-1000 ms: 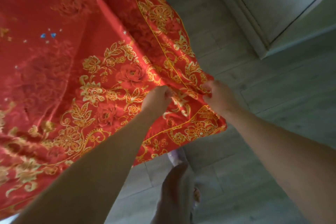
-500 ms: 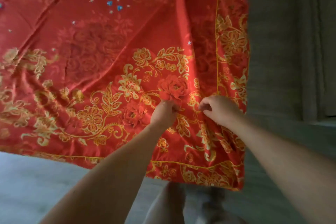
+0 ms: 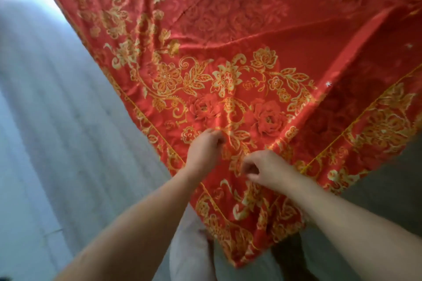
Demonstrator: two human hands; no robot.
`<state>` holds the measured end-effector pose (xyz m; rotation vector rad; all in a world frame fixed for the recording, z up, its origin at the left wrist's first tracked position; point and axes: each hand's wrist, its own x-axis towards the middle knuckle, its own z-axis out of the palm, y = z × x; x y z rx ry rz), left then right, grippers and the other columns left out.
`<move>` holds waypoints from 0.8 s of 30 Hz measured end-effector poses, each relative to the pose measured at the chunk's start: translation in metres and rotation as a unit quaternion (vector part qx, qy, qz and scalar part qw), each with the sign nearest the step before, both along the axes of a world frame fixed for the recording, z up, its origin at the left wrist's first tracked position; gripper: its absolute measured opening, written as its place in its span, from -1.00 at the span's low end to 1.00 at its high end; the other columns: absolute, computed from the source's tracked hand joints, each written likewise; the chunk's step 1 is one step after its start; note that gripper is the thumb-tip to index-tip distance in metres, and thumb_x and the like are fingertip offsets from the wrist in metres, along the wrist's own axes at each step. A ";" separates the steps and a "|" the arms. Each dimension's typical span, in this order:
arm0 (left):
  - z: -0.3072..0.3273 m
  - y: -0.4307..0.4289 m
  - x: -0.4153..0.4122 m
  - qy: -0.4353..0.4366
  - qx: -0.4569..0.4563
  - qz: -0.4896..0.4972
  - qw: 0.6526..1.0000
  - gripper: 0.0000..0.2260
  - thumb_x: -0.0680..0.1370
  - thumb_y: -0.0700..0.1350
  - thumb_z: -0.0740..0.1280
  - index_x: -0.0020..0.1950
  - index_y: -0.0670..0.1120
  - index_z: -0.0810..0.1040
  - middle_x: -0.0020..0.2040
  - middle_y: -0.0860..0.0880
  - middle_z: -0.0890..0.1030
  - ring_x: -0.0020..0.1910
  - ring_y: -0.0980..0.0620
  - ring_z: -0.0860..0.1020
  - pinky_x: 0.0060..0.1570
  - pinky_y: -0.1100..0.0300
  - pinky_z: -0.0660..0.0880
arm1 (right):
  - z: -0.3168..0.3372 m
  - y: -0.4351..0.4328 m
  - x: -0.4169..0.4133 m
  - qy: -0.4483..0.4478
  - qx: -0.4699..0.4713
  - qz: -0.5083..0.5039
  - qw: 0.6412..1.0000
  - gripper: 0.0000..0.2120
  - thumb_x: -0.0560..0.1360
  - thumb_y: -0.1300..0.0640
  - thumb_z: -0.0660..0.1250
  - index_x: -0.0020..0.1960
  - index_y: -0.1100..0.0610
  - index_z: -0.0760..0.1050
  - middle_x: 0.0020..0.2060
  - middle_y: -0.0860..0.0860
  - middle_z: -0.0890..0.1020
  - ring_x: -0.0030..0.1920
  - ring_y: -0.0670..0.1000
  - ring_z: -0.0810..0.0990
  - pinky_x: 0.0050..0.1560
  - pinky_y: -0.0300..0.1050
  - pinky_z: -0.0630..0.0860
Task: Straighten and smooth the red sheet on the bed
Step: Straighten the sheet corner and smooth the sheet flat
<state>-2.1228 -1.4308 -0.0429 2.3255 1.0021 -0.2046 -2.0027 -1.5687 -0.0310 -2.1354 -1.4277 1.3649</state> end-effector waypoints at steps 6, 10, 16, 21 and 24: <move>-0.002 -0.066 -0.092 0.005 0.017 0.345 0.939 -0.80 0.48 -0.29 0.28 0.08 -0.15 0.50 0.06 -0.14 0.49 0.07 -0.14 0.50 0.14 0.00 0.46 | 0.002 -0.023 -0.038 0.002 0.010 0.092 0.996 -0.73 0.35 0.13 0.45 0.05 0.01 0.57 -0.06 -0.02 0.62 -0.10 -0.06 0.58 0.01 -0.12 0.55; -0.022 -0.109 -0.128 -0.004 -0.142 0.488 0.861 -0.61 0.47 -0.16 0.42 0.25 -0.16 0.42 0.17 -0.15 0.52 0.12 -0.12 0.54 0.20 -0.07 0.50 | -0.004 -0.020 -0.074 -0.039 0.011 0.133 0.990 -0.59 0.37 0.00 0.46 0.18 0.04 0.52 0.05 0.02 0.61 0.08 0.01 0.56 0.15 -0.08 0.50; -0.044 -0.137 -0.136 -0.071 -0.167 0.608 0.773 -0.83 0.46 -0.09 0.43 -0.14 -0.14 0.49 -0.15 -0.12 0.62 -0.13 -0.11 0.61 -0.10 0.00 0.57 | -0.025 -0.020 -0.118 -0.176 0.059 0.096 0.978 -0.64 0.33 -0.17 0.44 -0.03 0.05 0.51 -0.06 0.00 0.59 -0.03 0.08 0.61 -0.07 -0.02 0.55; -0.054 -0.140 -0.143 -0.091 -0.146 0.618 0.767 -0.76 0.49 -0.13 0.38 -0.36 -0.07 0.43 -0.31 -0.08 0.58 -0.24 -0.15 0.61 -0.18 0.02 0.57 | -0.035 -0.026 -0.132 -0.215 0.060 0.073 0.972 -0.84 0.42 -0.02 0.40 -0.12 0.06 0.56 -0.12 0.04 0.65 -0.05 0.12 0.64 -0.10 -0.04 0.54; -0.057 -0.148 -0.155 -0.086 -0.134 0.671 0.724 -0.84 0.53 -0.11 0.34 -0.23 -0.12 0.50 -0.25 -0.08 0.60 -0.20 -0.12 0.60 -0.22 0.14 0.46 | -0.032 -0.021 -0.140 -0.121 0.055 0.085 0.987 -0.87 0.41 0.02 0.39 -0.16 0.08 0.62 -0.14 0.05 0.68 -0.05 0.07 0.63 -0.06 -0.09 0.48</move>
